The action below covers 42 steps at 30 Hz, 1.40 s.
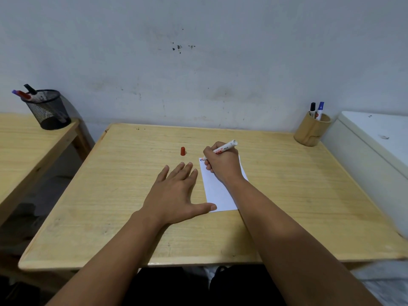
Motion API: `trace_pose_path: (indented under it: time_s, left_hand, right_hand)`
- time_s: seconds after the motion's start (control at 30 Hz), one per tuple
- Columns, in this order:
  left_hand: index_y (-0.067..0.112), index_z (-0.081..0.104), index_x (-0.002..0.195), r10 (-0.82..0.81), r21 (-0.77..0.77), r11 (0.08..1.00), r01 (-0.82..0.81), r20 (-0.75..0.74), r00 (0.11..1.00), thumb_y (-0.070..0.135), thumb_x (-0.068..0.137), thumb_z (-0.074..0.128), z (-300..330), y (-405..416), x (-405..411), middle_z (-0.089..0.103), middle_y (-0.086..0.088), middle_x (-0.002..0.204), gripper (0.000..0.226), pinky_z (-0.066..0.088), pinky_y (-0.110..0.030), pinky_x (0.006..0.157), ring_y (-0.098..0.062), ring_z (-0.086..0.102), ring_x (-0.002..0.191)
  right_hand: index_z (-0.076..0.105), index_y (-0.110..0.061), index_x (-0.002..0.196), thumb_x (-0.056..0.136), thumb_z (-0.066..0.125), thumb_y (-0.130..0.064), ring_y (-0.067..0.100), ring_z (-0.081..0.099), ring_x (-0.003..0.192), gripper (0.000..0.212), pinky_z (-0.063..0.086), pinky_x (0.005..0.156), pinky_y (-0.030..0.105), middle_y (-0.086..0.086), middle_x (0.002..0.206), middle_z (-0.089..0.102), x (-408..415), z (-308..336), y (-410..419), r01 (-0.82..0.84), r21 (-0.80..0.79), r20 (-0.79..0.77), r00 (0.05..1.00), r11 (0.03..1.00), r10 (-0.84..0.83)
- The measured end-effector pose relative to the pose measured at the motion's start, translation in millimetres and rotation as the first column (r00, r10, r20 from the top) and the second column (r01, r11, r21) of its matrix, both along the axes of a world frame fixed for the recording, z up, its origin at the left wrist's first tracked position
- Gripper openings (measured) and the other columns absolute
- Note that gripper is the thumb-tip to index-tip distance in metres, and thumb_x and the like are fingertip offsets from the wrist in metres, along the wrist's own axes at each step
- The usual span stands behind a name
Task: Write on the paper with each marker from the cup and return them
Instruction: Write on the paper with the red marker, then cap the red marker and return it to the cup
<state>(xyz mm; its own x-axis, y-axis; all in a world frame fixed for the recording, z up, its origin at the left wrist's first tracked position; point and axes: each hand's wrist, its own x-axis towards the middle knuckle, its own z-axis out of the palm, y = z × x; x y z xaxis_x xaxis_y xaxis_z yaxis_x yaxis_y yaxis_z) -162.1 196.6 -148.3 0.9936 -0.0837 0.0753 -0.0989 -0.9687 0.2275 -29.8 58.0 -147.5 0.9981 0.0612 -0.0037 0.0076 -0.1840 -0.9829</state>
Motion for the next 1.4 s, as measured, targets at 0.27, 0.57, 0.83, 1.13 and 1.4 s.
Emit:
trace_pose_path:
  time_s: [0.27,0.57,0.83,1.13,1.4]
  left_hand:
    - [0.023,0.027,0.162,-0.005,-0.006,1.0,0.005,-0.025,1.0,0.101,0.07,0.033,0,-1,-6,0.01,0.005,0.173,0.122,0.002,-0.047,0.129,-0.01,0.002,0.159]
    - [0.033,0.051,0.141,0.353,-0.503,0.845,-0.183,0.266,0.897,0.05,0.1,0.052,54,-4,68,0.055,0.007,0.137,0.044,0.049,-0.041,0.092,-0.018,0.057,0.121]
    - [0.023,0.076,0.11,0.355,-0.25,0.915,-0.316,0.13,0.926,0.029,0.099,0.057,12,23,92,0.071,0.002,0.112,0.022,0.053,-0.037,0.081,-0.025,0.065,0.105]
    - [0.009,0.079,0.09,0.362,-0.872,0.413,-0.264,-0.109,0.926,0.011,0.092,0.073,77,18,87,0.079,-0.007,0.087,0.007,0.056,-0.033,0.078,-0.021,0.074,0.086]
    - [0.0,0.077,0.105,0.265,-0.96,0.223,-0.167,-0.105,0.958,0.012,0.094,0.073,139,-15,73,0.077,-0.01,0.091,0.017,0.06,-0.04,0.093,-0.018,0.074,0.086]
  right_hand:
    - [0.057,0.006,0.074,0.09,0.064,-0.01,0.015,0.067,0.049,0.024,0.052,0.053,0.029,0.025,0.067,0.069,-1,-4,-2,0.019,0.048,-0.016,1.0,0.999,-0.018]
    - [0.058,-0.009,0.076,0.093,0.084,-0.027,0.024,0.055,0.054,0.037,0.046,0.048,0.025,0.019,0.075,0.066,38,56,-19,-0.108,0.297,-0.052,0.99,0.949,0.129]
    - [0.068,0.008,0.092,0.092,0.084,-0.035,0.011,0.056,0.049,0.046,0.044,0.053,0.025,0.013,0.072,0.067,4,58,-26,-0.107,0.105,0.049,0.994,0.989,0.102]
    - [0.076,-0.017,0.129,0.106,0.053,-0.007,0.033,0.081,0.104,0.034,0.066,0.083,0.046,0.012,0.119,0.081,-10,108,-69,-0.186,0.471,-0.097,0.961,0.862,0.26]
    - [0.065,-0.022,0.128,0.1,0.071,-0.011,0.014,0.073,0.067,0.031,0.057,0.062,0.025,0.016,0.111,0.076,-37,107,-81,-0.271,-0.122,0.143,0.947,0.955,0.287]
